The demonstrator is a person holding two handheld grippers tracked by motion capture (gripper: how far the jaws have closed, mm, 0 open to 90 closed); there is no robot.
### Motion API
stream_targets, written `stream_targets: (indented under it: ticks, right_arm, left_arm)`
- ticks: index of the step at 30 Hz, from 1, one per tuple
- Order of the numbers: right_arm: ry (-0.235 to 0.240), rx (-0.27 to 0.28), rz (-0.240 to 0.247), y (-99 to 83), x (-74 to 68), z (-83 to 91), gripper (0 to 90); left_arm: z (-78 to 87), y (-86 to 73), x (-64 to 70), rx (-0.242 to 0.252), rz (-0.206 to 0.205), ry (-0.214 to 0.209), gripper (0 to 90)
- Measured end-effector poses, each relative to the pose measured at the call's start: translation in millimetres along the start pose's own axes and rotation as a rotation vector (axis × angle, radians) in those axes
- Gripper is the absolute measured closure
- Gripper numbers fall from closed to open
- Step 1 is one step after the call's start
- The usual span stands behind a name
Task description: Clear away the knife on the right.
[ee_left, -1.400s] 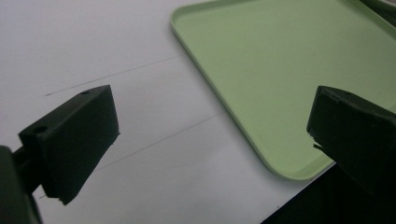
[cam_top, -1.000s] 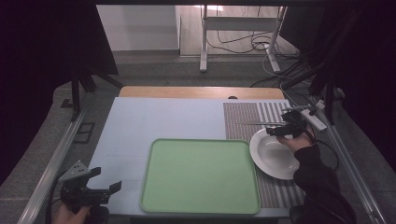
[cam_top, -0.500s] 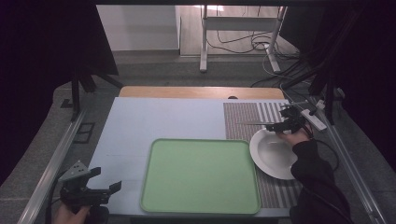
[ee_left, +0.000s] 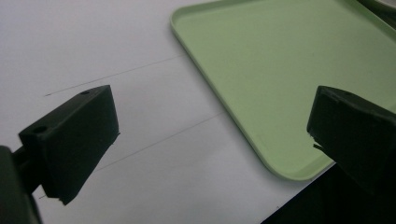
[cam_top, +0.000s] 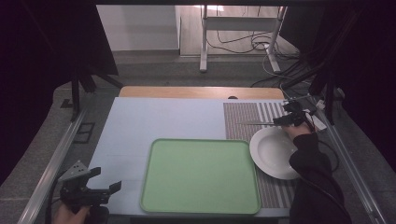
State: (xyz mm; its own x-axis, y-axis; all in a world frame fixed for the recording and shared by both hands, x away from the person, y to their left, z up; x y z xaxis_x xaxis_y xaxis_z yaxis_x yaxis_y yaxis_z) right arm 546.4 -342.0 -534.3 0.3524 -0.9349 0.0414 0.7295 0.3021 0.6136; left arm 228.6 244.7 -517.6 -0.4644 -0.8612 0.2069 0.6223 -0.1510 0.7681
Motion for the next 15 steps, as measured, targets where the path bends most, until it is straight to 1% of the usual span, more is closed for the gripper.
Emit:
stream_targets:
  ticks: [1, 3, 5, 6, 7, 9, 12, 13, 15]
  right_arm:
    - [-0.002, -0.008, 0.003, -0.3, 2.4, -1.6, 59.9]
    - [0.000, -0.029, 0.001, -1.3, 6.9, -4.8, 72.5]
    - [0.020, -0.033, -0.024, -1.2, 10.4, -7.9, 88.1]
    - [0.018, -0.031, -0.024, -0.9, 12.4, -9.4, 90.0]
    - [0.003, -0.038, -0.021, -0.8, 15.1, -11.5, 90.0]
    - [-0.003, -0.045, -0.028, -0.2, 18.0, -14.5, 90.0]
    - [-0.024, -0.032, -0.059, 2.7, 23.2, -21.2, 90.0]
    - [-0.030, -0.029, -0.076, 3.4, 24.8, -24.0, 90.0]
    - [-0.053, -0.034, -0.088, 3.5, 28.4, -29.3, 90.0]
  left_arm:
    - [0.0, 0.0, 0.0, 0.000, 0.000, 0.000, 2.0]
    - [0.0, 0.0, 0.0, 0.000, 0.000, 0.000, 2.0]
    - [0.0, 0.0, 0.0, -0.001, -0.001, 0.000, 2.0]
    - [0.0, 0.0, 0.1, -0.001, -0.001, 0.000, 2.0]
    - [0.0, 0.0, 0.1, -0.001, -0.002, 0.000, 2.0]
    - [-0.1, 0.0, 0.0, -0.001, -0.001, 0.000, 2.0]
    - [0.0, 0.0, 0.1, 0.000, -0.001, 0.000, 2.0]
    - [0.0, 0.0, 0.1, -0.001, -0.001, 0.000, 2.0]
    - [0.0, 0.0, 0.0, -0.001, 0.000, 0.000, 2.0]
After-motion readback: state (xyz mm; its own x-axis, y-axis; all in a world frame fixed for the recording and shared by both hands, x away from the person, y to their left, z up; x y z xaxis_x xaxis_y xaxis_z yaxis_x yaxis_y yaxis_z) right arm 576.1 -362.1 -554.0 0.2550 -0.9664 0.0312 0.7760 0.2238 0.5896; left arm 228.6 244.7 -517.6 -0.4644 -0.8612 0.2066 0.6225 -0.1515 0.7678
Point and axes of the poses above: each handheld gripper's, and its own axes: z roughly backward along the jaws, y roughly out of its top, x roughly to its right, the point moved 8 cm from there along -z, roughly forward along the jaws, and after that the axes turned 2 degrees about x, right-handed, at the moved point
